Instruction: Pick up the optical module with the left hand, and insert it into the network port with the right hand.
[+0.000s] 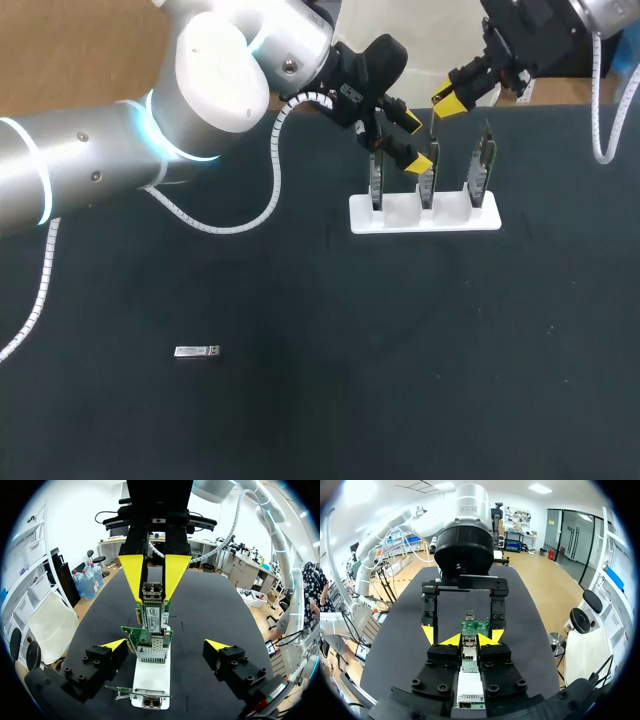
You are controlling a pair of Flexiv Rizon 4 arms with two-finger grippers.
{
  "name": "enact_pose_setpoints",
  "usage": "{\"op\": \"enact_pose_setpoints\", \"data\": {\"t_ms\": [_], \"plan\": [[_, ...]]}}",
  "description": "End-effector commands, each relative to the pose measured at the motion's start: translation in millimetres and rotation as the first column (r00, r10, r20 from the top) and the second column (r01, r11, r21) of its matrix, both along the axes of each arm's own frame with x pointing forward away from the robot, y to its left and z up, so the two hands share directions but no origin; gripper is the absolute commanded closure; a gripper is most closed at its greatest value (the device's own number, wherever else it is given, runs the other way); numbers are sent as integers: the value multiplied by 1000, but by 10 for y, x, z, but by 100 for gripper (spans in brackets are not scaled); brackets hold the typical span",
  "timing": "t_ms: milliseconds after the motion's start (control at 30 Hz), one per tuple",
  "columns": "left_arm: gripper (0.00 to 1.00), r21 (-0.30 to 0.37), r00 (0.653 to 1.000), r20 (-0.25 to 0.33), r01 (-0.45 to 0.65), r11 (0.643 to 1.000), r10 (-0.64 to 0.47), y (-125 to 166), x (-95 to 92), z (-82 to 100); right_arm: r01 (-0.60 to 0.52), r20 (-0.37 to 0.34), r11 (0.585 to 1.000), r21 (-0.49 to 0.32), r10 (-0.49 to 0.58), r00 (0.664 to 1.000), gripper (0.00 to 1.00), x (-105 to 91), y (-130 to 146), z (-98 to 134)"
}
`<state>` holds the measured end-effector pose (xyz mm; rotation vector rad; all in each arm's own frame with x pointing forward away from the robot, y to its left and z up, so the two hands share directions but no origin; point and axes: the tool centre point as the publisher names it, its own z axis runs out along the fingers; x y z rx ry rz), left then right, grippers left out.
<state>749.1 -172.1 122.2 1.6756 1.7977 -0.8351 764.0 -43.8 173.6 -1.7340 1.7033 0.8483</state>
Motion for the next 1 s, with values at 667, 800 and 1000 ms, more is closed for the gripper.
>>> {"op": "enact_pose_setpoints", "data": {"t_ms": [667,800,1000], "plan": [[0,4,1000,-1,0,1000,0,-9,7,5,0,-16,1000,-5,0,1000,100,-18,-7,-56],[0,4,1000,-1,0,1000,0,-9,7,5,1,-7,1000,0,-1,1000,100,-22,-16,-24],[0,4,1000,-1,0,1000,0,-9,7,5,1,1,1000,3,-1,1000,100,-19,-17,-2]]}}
